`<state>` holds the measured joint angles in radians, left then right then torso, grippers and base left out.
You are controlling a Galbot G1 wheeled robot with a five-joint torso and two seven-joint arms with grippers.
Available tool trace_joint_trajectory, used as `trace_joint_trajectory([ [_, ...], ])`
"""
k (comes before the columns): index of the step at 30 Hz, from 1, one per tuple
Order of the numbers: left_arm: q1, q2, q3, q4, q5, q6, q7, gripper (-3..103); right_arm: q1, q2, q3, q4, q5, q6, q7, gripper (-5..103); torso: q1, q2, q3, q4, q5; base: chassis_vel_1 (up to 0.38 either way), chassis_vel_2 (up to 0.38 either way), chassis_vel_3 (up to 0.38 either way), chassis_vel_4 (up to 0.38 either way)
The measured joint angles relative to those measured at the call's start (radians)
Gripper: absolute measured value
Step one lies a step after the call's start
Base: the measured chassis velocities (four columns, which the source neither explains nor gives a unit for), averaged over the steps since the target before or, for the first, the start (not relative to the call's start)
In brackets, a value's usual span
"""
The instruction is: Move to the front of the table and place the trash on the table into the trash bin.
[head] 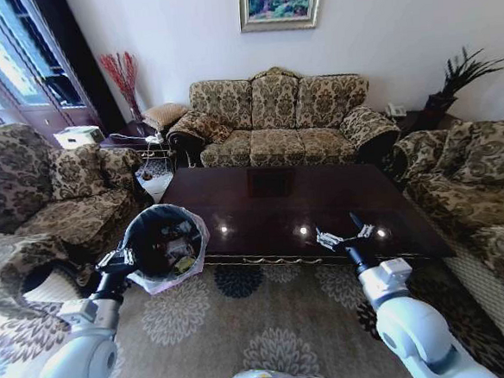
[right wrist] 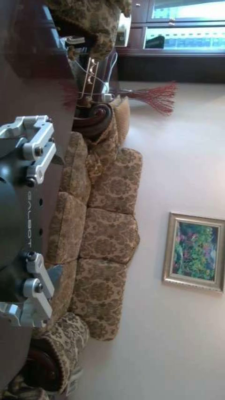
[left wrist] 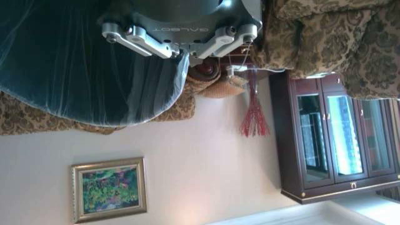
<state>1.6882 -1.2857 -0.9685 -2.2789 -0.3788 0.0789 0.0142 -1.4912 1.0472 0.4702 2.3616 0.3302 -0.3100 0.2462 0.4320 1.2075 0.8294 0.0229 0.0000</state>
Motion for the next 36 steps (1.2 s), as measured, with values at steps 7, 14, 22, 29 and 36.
trace_joint_trajectory([
  [7,0.001,0.0,-0.001,0.001,0.0,-0.007,0.002,3,0.006,0.004,-0.008,-0.009,-0.005,0.002,0.002,100,-0.001,0.0,0.0,0.0003,-0.0003,0.184,0.159,-0.188,-0.164],
  [14,0.003,-0.001,-0.003,0.002,0.0,-0.01,0.003,3,0.006,0.011,-0.015,-0.012,-0.015,0.009,0.002,100,-0.001,0.0,0.0,0.0004,0.0,0.273,0.25,-0.265,-0.265],
  [22,0.004,0.0,-0.013,0.002,-0.003,-0.012,0.005,3,0.005,0.012,-0.018,-0.014,-0.02,0.016,0.0,100,0.0,0.0,0.0,0.0003,-0.0001,0.208,0.226,-0.21,-0.201],
  [29,0.007,0.0,-0.019,0.001,-0.007,-0.014,0.01,3,0.005,0.012,-0.021,-0.013,-0.022,0.018,0.006,100,0.0,0.0,0.0,0.0,0.0006,0.131,0.116,-0.128,-0.115],
  [36,0.005,0.0,-0.014,-0.004,-0.007,-0.015,0.011,3,0.001,0.017,-0.021,-0.011,-0.028,0.018,0.009,100,0.0,0.0,0.0,0.0001,0.0002,0.179,0.121,-0.177,-0.116],
])
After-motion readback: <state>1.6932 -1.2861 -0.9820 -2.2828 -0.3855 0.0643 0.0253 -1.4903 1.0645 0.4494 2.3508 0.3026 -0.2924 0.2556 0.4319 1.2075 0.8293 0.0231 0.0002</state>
